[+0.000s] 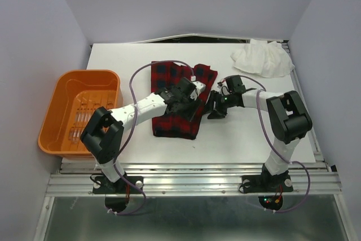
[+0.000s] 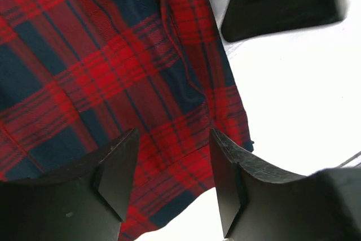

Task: Fold and stack the skirts
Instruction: Fold the skirt

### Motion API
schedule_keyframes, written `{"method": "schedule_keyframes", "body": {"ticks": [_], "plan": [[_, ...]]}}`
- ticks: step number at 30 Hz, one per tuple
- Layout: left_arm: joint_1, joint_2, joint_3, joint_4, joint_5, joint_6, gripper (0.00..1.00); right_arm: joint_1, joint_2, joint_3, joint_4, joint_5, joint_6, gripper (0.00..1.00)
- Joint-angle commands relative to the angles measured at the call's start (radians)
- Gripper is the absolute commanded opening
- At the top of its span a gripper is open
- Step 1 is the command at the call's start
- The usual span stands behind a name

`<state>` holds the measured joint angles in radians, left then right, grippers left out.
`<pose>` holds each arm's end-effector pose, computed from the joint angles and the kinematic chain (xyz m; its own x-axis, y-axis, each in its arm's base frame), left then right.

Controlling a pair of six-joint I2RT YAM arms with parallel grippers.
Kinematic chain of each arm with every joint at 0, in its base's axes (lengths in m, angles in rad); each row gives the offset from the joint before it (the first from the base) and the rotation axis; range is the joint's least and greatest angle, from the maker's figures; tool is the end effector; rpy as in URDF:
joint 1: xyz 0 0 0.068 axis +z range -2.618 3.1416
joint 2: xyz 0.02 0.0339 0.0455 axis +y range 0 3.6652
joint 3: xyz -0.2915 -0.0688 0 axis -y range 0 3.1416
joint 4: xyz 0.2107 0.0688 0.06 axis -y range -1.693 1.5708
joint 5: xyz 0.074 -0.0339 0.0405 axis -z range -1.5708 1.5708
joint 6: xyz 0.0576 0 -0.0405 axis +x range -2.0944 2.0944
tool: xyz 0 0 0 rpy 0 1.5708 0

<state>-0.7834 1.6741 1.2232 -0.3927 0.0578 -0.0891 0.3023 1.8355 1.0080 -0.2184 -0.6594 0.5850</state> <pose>0.2479 -0.2517 0.2674 -0.5923 0.4646 -0.6583 0.6817 0.7244 -0.1021 0.3169 0.1358 0.1769 -0.9805 0.1514 -0.1250 0.0157 0.6951 0.7187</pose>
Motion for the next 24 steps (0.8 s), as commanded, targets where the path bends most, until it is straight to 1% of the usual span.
{"method": "schedule_keyframes", "body": {"ticks": [1, 3, 6, 8, 10, 11, 13, 14, 16, 17, 19, 20, 22, 23, 24], "plan": [[-0.034, 0.015, 0.004, 0.014, -0.108, -0.057, 0.63, 0.026, 0.060, -0.006, 0.082, 0.007, 0.010, 0.57], [-0.046, 0.024, 0.007, 0.012, -0.099, -0.055, 0.63, 0.050, 0.097, -0.006, 0.080, 0.009, 0.007, 0.56], [-0.057, 0.047, 0.019, 0.009, -0.087, -0.054, 0.68, 0.060, 0.119, -0.008, 0.090, 0.004, 0.007, 0.55], [-0.059, 0.068, 0.027, 0.005, -0.084, -0.052, 0.69, 0.069, 0.126, -0.003, 0.090, 0.003, 0.009, 0.54], [-0.059, 0.082, 0.029, 0.003, -0.084, -0.051, 0.67, 0.069, 0.125, -0.003, 0.088, 0.001, 0.009, 0.52], [-0.059, 0.085, 0.029, 0.005, -0.081, -0.051, 0.62, 0.069, 0.125, -0.011, 0.093, 0.000, 0.012, 0.50], [-0.059, 0.096, 0.024, 0.014, -0.073, -0.051, 0.58, 0.069, 0.122, -0.023, 0.103, -0.002, 0.021, 0.47], [-0.059, 0.101, 0.022, 0.017, -0.067, -0.051, 0.53, 0.069, 0.119, -0.034, 0.119, -0.003, 0.025, 0.44], [-0.059, 0.107, 0.018, 0.025, -0.065, -0.054, 0.51, 0.078, 0.119, -0.036, 0.120, -0.003, 0.024, 0.40], [-0.059, 0.110, 0.012, 0.032, -0.064, -0.054, 0.49, 0.078, 0.119, -0.034, 0.114, -0.003, 0.021, 0.35], [-0.059, 0.113, 0.010, 0.038, -0.062, -0.054, 0.44, 0.078, 0.119, -0.036, 0.116, -0.003, 0.021, 0.30], [-0.059, 0.116, 0.009, 0.041, -0.062, -0.054, 0.39, 0.078, 0.120, -0.034, 0.122, -0.005, 0.024, 0.26], [-0.059, 0.116, 0.007, 0.044, -0.064, -0.054, 0.32, 0.078, 0.133, -0.023, 0.129, -0.012, 0.024, 0.25], [-0.059, 0.113, 0.007, 0.045, -0.029, -0.051, 0.25, 0.089, 0.142, -0.016, 0.125, -0.017, 0.018, 0.22], [-0.060, 0.111, 0.007, 0.045, -0.023, -0.049, 0.22, 0.089, 0.148, -0.008, 0.122, -0.019, 0.015, 0.21]]}}
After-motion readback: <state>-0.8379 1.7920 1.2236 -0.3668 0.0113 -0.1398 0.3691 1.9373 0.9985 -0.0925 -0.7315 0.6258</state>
